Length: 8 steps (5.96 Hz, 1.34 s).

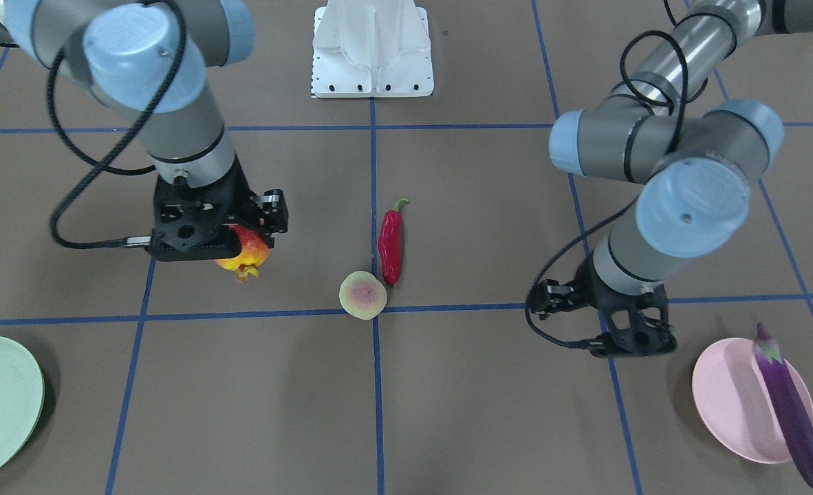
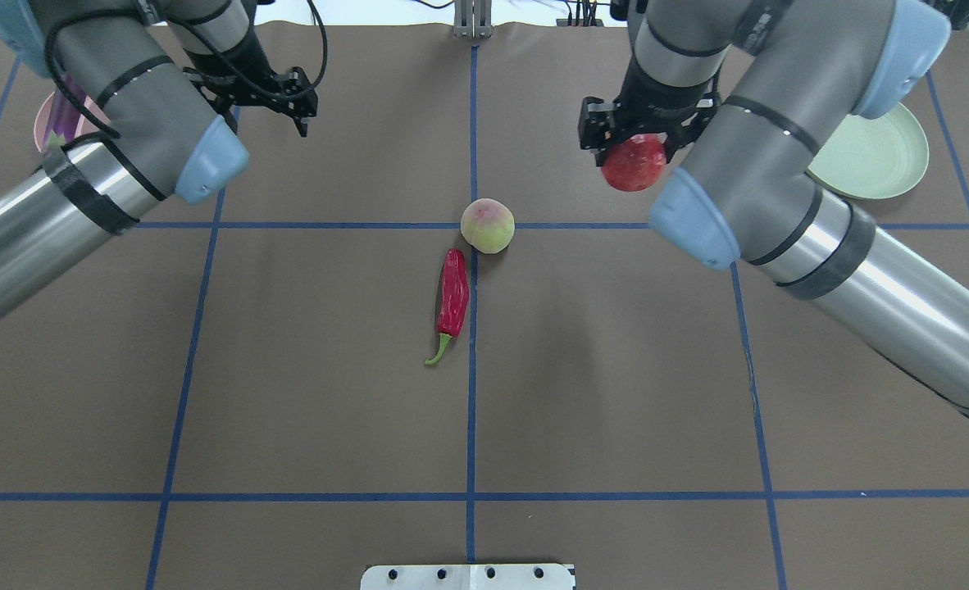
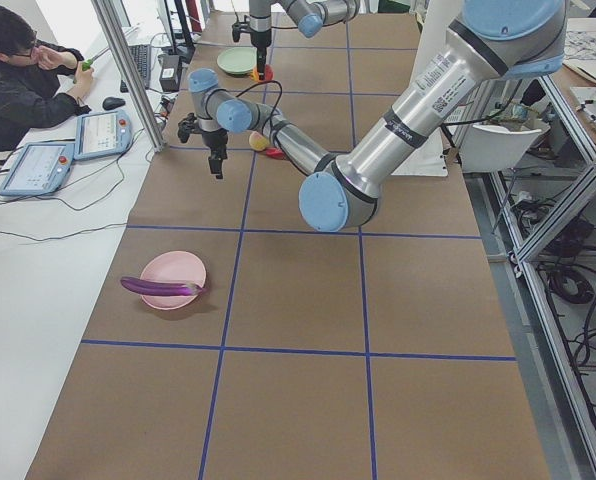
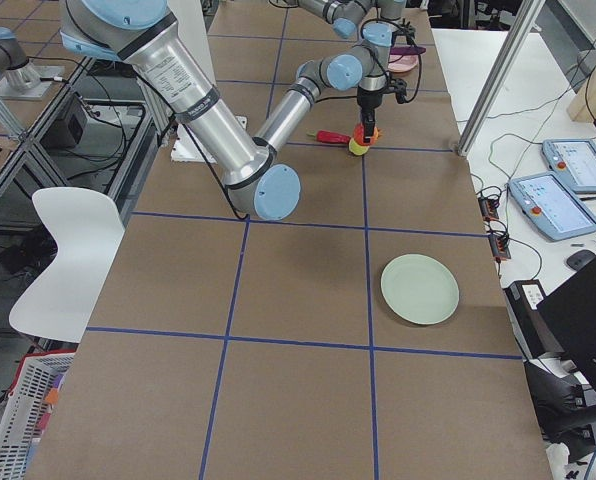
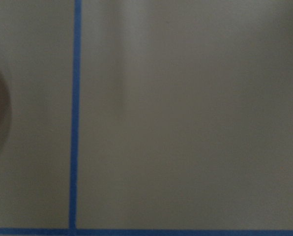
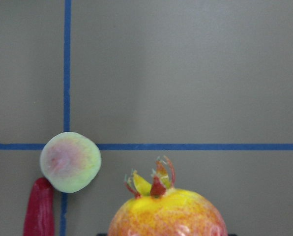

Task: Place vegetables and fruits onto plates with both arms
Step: 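Carry the pomegranate toward the green plate while the left gripper releases the eggplant, then grasp the red chili with the left gripper while the right lowers the pomegranate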

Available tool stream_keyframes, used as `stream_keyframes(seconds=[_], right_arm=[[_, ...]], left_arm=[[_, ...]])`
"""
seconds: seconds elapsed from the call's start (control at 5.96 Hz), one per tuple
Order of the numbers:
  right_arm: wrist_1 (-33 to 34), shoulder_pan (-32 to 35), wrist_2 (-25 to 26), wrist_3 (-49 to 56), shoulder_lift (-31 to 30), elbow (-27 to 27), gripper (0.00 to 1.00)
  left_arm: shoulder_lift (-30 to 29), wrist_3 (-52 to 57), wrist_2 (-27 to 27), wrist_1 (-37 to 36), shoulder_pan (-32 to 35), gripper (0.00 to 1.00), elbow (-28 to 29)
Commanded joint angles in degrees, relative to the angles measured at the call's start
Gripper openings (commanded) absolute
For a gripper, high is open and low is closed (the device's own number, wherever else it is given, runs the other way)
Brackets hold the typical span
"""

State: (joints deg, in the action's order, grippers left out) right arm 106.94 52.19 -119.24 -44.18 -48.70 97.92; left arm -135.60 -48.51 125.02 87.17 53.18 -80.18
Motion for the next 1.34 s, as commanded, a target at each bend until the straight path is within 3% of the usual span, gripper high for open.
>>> stream_keyframes(seconds=[0.0,0.34,0.5,0.84,1.17], right_arm=[[0.38,7.19,-0.29,15.28,-5.94,0.43,0.0],[-0.24,12.65,-0.03,26.73,-8.43,-3.84,0.0],[-4.76,14.59,0.23,30.17,-10.43,-7.53,0.0],[-20.57,16.62,0.15,31.78,-12.29,-18.59,0.0],[-21.77,18.29,0.32,36.78,-13.79,-21.79,0.0]], left_arm=[[-2.99,-8.06,-0.3,-0.24,-5.95,1.0,-2.0],[-5.9,-15.01,-5.1,1.24,-14.03,1.0,-1.74],[-5.73,-17.47,-6.35,5.6,-16.33,1.0,-1.21],[-5.91,-18.11,-9.42,9.58,-19.41,1.0,2.72],[-5.91,-18.9,-9.53,14.77,-20.65,1.0,7.39]])
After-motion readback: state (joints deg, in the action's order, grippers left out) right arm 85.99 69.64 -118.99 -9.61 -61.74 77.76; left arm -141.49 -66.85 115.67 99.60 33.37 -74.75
